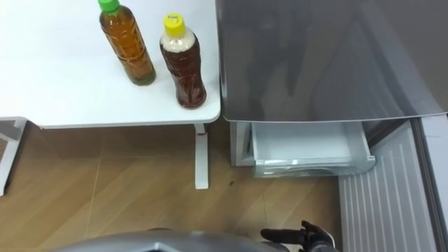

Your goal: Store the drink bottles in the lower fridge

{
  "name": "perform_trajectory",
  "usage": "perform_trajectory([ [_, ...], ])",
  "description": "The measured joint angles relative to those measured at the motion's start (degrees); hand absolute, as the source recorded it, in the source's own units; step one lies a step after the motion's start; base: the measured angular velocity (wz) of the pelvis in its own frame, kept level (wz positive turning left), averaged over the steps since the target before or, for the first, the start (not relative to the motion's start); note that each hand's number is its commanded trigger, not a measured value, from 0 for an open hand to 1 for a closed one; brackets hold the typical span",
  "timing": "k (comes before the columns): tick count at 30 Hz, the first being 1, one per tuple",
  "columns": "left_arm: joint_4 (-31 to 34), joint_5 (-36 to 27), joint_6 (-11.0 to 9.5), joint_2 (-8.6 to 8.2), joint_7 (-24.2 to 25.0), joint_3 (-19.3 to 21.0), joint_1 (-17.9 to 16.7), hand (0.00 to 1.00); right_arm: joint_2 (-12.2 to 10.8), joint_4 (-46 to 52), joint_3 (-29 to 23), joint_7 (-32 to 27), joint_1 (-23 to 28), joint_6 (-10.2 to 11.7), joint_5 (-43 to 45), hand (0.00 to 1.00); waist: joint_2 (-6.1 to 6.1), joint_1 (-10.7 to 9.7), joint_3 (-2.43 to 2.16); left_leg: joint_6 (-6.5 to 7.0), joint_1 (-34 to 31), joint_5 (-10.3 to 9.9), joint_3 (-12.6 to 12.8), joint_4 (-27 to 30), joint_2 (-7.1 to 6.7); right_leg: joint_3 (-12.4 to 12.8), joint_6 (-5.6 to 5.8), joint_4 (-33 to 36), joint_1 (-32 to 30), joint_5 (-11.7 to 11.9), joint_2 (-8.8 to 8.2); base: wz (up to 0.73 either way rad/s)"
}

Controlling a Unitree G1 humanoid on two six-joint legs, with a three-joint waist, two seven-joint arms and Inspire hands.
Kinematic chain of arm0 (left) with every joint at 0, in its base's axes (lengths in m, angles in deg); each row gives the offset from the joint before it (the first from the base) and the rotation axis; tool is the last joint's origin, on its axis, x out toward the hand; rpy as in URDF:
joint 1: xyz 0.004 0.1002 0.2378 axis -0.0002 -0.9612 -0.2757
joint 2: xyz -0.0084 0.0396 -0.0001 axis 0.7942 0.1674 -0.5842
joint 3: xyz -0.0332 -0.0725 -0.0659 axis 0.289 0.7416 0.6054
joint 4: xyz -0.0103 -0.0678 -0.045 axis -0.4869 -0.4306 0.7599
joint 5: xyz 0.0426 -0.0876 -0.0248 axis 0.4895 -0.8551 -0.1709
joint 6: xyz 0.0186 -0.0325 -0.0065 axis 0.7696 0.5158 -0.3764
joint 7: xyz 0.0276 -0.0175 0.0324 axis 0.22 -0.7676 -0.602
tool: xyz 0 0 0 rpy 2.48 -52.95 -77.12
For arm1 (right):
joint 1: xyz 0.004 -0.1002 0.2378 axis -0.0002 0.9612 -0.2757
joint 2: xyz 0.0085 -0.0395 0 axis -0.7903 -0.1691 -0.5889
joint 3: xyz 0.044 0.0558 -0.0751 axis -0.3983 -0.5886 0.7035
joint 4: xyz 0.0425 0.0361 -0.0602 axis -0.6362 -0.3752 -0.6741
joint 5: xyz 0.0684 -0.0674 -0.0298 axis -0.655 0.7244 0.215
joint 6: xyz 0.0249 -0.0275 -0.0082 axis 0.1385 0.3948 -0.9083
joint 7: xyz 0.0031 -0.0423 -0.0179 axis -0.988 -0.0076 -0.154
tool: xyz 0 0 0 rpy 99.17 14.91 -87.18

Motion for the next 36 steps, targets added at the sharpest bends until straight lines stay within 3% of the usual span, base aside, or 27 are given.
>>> perform_trajectory([
  [3, 3.1, -9.0, -0.2, 0.10, -3.6, 3.3, 0.0, 0.00, 0.0, 0.4, -0.4, -0.1, 0.3, -0.3, 0.0, 0.00, 0.13, 0.0, -0.02, 0.00, 0.0, 0.0, -0.1, -0.2, 0.00, 0.0, 0.00, 0.0, 0.2, 0.0, 0.00, 0.00],
  [5, 4.6, -16.0, -1.6, 0.42, -6.2, 4.3, 0.4, 0.00, 0.0, 0.9, -0.5, -0.6, 0.5, -0.4, 0.0, 0.00, 0.07, 0.2, -0.04, 0.00, 0.0, 0.0, -0.1, -0.2, 0.00, 0.1, 0.01, 0.0, 0.3, 0.0, 0.00, 0.00],
  [8, 7.4, -19.8, -3.1, 0.67, -9.5, 4.4, 0.5, 0.00, 0.1, 1.0, -0.6, -0.7, 0.7, -0.3, 0.1, 0.00, 0.14, 0.4, -0.13, 0.00, 0.2, 0.0, 0.1, -0.2, 0.00, 0.3, 0.01, 0.0, 0.2, 0.0, 0.02, -0.01],
  [13, 14.4, -20.9, -5.3, 1.17, -14.8, 4.3, 0.8, 0.00, 0.2, 1.7, -0.7, -1.2, 0.8, -0.3, 1.1, 0.00, 0.09, 1.3, -0.46, 0.00, 0.0, 0.0, -0.2, 0.2, 0.00, 0.1, 0.00, 0.1, 0.0, 0.0, 0.02, 0.01],
  [21, 29.2, -20.6, -11.5, 2.13, -26.1, 3.5, 3.1, 0.00, 1.0, 4.2, -0.7, -1.9, 1.5, 0.6, 5.2, 0.00, 0.39, 1.5, -0.40, 0.00, -0.1, 0.0, -1.5, 0.3, -0.17, -1.1, 0.00, 0.0, 0.5, 0.0, 0.08, 0.06],
  [24, 38.0, -20.1, -13.7, 2.31, -30.6, 3.4, 3.4, 0.00, 1.1, 4.2, -0.7, -1.9, 1.7, 1.2, 5.2, 0.00, 0.56, 1.5, -0.34, -0.01, -0.2, 0.0, -2.2, 0.4, -0.27, -1.4, 0.00, 0.0, 0.6, 0.0, 0.11, 0.05],
  [26, 40.6, -16.6, -15.8, 2.93, -32.9, 3.3, 4.5, 0.00, 1.1, 4.5, -0.7, -2.0, 1.9, 1.2, 5.2, 0.00, 0.82, 1.5, -0.30, -0.01, -0.3, 0.0, -3.1, 0.4, -0.48, -1.4, 0.00, 0.0, 0.6, 0.0, 0.13, 0.00],
  [30, 48.3, -11.5, -16.3, 3.66, -35.3, 3.3, 4.7, 0.00, 1.1, 5.3, -0.8, -1.8, 2.2, 1.2, 5.9, 0.00, 0.85, 1.5, -0.27, -0.01, -0.3, 0.0, -3.4, 0.4, -0.47, -1.4, 0.00, -0.1, 0.5, 0.0, 0.23, 0.01],
  [36, 65.7, -2.2, -16.0, 3.65, -33.9, 2.3, 4.3, 0.00, 1.2, 5.4, -1.0, -0.9, 2.3, 1.2, 5.4, 0.00, 0.86, 1.1, -0.25, -0.08, -0.7, 0.0, -4.4, 0.8, -0.49, -1.5, 0.00, -0.1, 0.6, 0.0, 0.43, 0.07],
])
